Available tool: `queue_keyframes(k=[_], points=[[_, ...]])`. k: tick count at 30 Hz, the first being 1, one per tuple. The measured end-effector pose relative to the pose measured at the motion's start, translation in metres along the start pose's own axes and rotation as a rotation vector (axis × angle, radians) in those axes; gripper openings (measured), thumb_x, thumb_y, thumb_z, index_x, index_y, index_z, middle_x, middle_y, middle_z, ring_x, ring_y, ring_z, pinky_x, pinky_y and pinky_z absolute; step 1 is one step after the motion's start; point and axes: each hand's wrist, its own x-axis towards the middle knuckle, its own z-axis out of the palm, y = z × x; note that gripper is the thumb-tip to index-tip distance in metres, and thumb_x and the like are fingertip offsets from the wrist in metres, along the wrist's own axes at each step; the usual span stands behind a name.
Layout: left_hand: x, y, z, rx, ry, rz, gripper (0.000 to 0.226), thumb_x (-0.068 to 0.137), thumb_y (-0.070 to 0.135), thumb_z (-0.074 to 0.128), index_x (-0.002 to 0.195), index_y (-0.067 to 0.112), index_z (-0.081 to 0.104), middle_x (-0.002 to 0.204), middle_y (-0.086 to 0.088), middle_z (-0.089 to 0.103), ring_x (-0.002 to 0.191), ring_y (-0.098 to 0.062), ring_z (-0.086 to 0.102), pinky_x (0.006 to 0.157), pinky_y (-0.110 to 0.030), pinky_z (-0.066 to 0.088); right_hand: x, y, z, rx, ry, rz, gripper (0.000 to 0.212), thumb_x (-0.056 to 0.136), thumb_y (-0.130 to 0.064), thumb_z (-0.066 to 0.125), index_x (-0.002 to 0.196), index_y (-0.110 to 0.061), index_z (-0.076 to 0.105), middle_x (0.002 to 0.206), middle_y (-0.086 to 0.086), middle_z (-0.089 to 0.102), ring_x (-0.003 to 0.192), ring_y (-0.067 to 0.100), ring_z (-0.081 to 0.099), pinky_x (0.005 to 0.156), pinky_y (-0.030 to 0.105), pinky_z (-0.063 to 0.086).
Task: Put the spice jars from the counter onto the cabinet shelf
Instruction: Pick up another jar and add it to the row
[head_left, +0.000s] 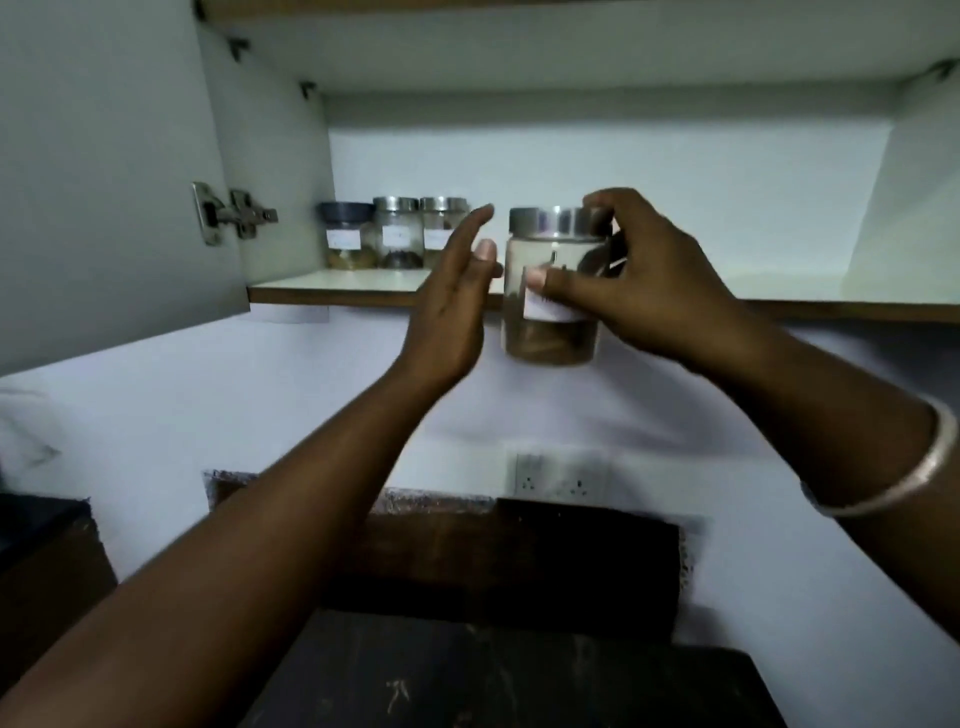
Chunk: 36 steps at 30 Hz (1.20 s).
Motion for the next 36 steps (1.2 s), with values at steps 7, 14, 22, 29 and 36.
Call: queue_keyframes(k=[7,14,22,29,36], points=[[0.086,-0.08,-0.033,1.04,-0.079,-0.057,0.033,0.102,0.03,0.047,0.1,0.009,0.072,0.104,-0.015,0.071,0.102,-0.041,0.065,0.079,-0.04,0.049,0.128,0.032,0.035,-0.126,-0.053,0.107,0.071,0.08,-0.049,0.082,0.128,-0.011,0.046,0.116,0.003,0.058,0.101,0.022,0.058,0.075,0.029,0.041],[0.09,-0.11,-0.03,1.175,0.002,-0.029,0.053,0.092,0.041,0.028,0.115,0.017,0.069,0.119,-0.009,0.068,0.112,-0.035,0.057,0.083,-0.041,0.045,0.192,0.075,0.09,-0.227,-0.221,0.189,0.071,0.089,-0.044,0.076,0.133,-0.004,0.038,0.127,0.016,0.058,0.117,0.033,0.059,0.083,0.042,0.052],[0.089,-0.117,-0.028,1.188,0.042,0.024,0.05,0.09,0.039,0.03,0.109,0.016,0.07,0.111,-0.009,0.069,0.105,-0.034,0.059,0.081,-0.04,0.041,0.251,0.102,0.134,-0.214,-0.313,0.311,0.063,0.087,-0.042,0.078,0.125,-0.016,0.036,0.112,0.008,0.053,0.097,0.031,0.064,0.065,0.047,0.066],[0.09,-0.121,-0.028,1.198,0.08,0.056,0.051,0.088,0.039,0.027,0.105,0.018,0.071,0.107,-0.007,0.07,0.101,-0.032,0.061,0.074,-0.038,0.031,0.287,0.12,0.163,-0.307,-0.328,0.34,0.079,0.086,-0.047,0.077,0.139,-0.008,0.032,0.129,0.019,0.059,0.112,0.039,0.067,0.093,0.054,0.058],[0.088,-0.117,-0.027,1.188,0.09,0.084,0.063,0.082,0.043,0.016,0.098,0.018,0.071,0.099,-0.007,0.07,0.093,-0.032,0.061,0.071,-0.036,0.03,0.285,0.128,0.162,-0.228,-0.422,0.33,0.116,0.093,-0.047,0.071,0.157,-0.014,-0.02,0.149,0.025,0.05,0.12,0.038,0.064,0.109,0.052,0.048]])
